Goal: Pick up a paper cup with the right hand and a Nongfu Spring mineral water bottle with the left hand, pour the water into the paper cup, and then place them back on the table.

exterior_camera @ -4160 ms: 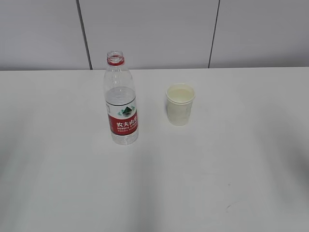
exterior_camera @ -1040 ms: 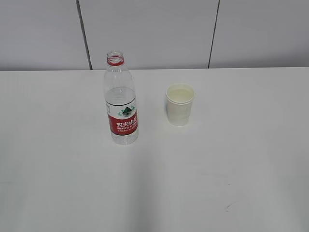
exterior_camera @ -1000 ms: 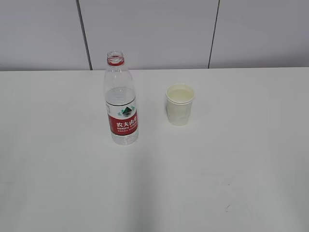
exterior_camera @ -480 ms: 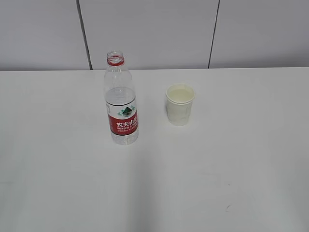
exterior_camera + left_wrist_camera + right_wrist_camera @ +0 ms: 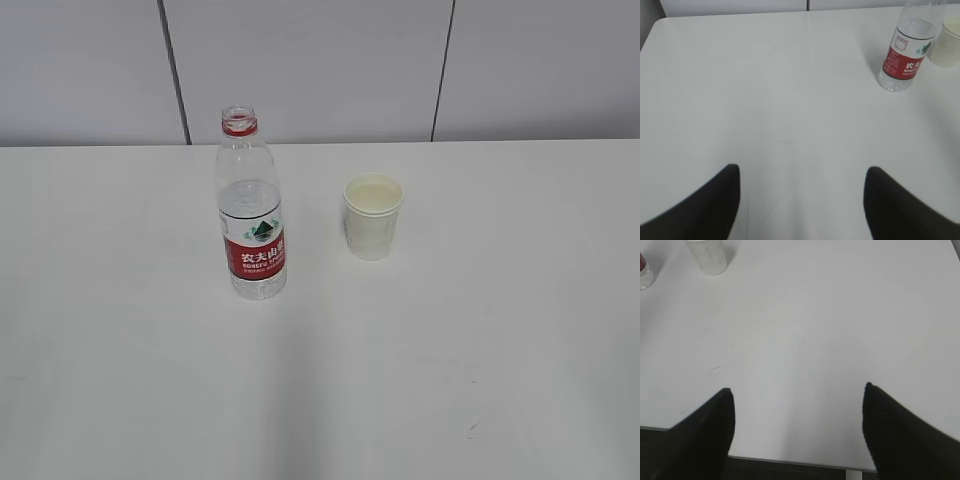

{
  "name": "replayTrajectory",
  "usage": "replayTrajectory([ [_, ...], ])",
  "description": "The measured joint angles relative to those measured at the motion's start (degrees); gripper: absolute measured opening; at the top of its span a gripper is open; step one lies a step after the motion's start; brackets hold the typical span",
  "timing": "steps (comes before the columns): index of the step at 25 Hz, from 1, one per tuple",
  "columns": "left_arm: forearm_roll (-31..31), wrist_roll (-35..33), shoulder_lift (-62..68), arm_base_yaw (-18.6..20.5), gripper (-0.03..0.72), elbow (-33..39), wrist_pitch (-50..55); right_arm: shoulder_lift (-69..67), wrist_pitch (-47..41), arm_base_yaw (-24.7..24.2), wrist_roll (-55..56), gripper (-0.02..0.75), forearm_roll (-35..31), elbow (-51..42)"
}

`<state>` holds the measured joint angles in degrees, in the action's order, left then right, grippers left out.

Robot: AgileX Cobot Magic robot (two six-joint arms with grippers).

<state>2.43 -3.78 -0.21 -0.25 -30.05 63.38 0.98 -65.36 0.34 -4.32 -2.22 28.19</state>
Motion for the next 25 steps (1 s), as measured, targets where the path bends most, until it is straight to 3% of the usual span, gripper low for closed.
replayTrajectory([
  [25, 0.00, 0.02, 0.00, 0.00, 0.478, 0.00, 0.00, 0.00, 0.00, 0.00, 0.00, 0.587, 0.00, 0.00],
])
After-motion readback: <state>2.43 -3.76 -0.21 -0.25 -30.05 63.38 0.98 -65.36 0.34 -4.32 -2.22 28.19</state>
